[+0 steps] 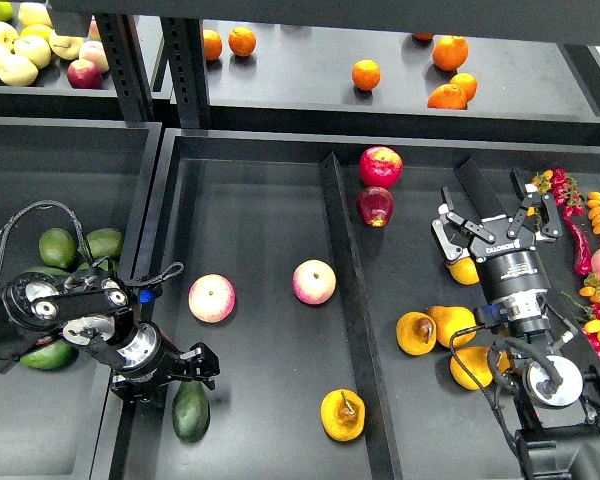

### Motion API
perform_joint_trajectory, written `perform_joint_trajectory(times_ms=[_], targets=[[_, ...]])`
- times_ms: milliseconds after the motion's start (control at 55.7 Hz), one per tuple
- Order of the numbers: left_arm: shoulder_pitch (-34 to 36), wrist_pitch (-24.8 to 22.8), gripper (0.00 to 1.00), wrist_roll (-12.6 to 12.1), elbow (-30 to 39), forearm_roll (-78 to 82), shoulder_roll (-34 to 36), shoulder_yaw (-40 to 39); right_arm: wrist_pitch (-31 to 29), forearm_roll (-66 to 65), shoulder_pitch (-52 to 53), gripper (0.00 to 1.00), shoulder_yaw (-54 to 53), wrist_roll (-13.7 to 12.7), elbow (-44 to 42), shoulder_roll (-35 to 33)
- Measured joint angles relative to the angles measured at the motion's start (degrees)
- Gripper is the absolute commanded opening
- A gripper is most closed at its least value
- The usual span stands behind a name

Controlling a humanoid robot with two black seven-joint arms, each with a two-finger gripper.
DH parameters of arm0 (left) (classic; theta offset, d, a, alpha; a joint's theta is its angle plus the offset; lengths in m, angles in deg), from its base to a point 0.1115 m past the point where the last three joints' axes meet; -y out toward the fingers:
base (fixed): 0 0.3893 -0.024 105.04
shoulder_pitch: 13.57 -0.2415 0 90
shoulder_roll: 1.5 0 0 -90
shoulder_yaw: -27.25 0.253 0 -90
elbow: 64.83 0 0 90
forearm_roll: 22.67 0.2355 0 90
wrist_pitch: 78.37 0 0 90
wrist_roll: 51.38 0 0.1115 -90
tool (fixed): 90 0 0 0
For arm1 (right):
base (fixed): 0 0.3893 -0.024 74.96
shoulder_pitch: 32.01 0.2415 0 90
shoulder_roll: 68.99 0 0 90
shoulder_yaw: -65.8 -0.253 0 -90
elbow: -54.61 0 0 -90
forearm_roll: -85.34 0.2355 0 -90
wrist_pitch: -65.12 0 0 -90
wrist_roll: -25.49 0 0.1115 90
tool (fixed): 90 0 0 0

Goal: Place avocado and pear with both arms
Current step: 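Close the left gripper around the dark green avocado, then carry the avocado with the left gripper onto the avocado pile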

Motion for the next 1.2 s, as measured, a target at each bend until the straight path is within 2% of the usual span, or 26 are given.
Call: perform_joint_trajectory(times_ms=[628, 790, 1005, 1203], targets=[[-1.36, 0.00, 0.91, 0.00, -2.64, -0.13, -2.37, 0.00, -0.06, 0.05, 0.03, 1.00, -0.02, 0.00, 0.09, 0.00], [-1.65, 0.00, 0.88, 0.00, -3.67, -0.14, -3.05, 0.00, -0.06, 0.09, 0.03, 1.00, -0.08, 0.00, 0.09, 0.00], [-1.99, 0.00, 0.76, 0.00, -3.84, -0.13, -3.08, 0.00, -0.07, 0.09, 0.03, 1.00, -0.09, 0.00, 0.08, 0.00], [-2.25, 0.00, 0.57, 0.00, -4.22, -0.04, -3.08, -0.01, -0.06, 0.09, 0.04, 1.00, -0.09, 0.00, 0.01, 0.00]])
